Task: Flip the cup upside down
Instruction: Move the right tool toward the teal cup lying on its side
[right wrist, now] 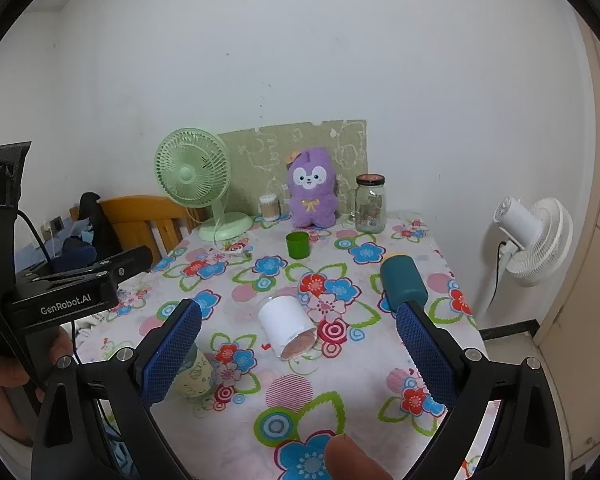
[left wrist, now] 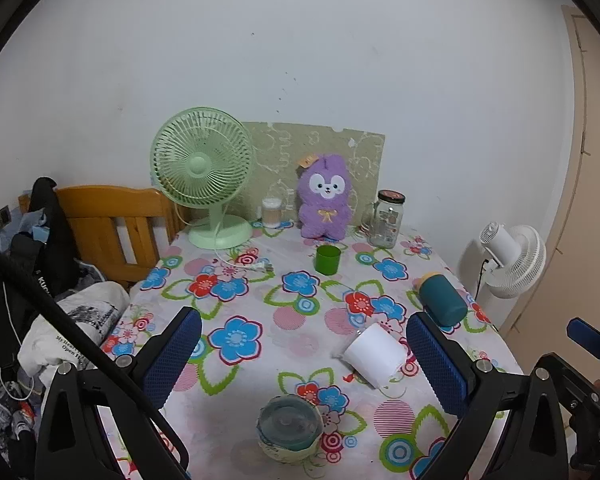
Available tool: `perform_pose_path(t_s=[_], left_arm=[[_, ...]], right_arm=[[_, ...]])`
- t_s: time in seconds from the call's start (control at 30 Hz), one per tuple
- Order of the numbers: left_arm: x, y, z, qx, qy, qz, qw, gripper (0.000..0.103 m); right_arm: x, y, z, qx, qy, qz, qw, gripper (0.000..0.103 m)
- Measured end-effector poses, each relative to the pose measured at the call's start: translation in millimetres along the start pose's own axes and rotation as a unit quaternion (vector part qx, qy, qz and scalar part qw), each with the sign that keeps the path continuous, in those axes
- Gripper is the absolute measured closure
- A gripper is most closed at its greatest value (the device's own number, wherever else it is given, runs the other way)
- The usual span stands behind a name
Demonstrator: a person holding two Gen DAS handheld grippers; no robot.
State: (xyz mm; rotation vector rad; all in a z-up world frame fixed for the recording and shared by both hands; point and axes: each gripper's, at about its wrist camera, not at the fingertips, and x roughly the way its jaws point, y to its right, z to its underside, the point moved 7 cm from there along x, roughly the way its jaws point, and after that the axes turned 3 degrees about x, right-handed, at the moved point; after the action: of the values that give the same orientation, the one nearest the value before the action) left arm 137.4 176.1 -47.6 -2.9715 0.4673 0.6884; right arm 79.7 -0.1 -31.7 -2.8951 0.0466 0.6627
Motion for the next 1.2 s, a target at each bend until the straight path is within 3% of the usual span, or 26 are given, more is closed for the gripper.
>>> perform_pose_path(t_s=[0.53, 0.73, 0.97, 1.2], left_arm=[[77.9, 51.1, -11.6, 0.076, -0.051, 0.061, 0.994, 0.0], [125.9, 83.3, -16.4, 0.127, -0.084, 0.097, 0.9836, 0.0], [180.5, 117.7, -13.5, 0.185, -0.119, 0.112, 0.9691, 0.0], [224.3, 132.6, -8.1, 0.208, -0.157, 0.119, 0.9581, 0.0]], right_arm=[[66.0, 57.6, -0.7, 0.014, -0.051, 0.024, 0.998, 0.004], [115.8, 95.6, -6.9, 0.02, -0.09, 0.035, 0.995, 0.004], [179.2, 133.4, -3.7, 0.038, -0.16, 0.034, 0.986, 0.004], [233.9, 148.1, -2.2, 0.021, -0.203, 0.035, 0.978, 0.004]])
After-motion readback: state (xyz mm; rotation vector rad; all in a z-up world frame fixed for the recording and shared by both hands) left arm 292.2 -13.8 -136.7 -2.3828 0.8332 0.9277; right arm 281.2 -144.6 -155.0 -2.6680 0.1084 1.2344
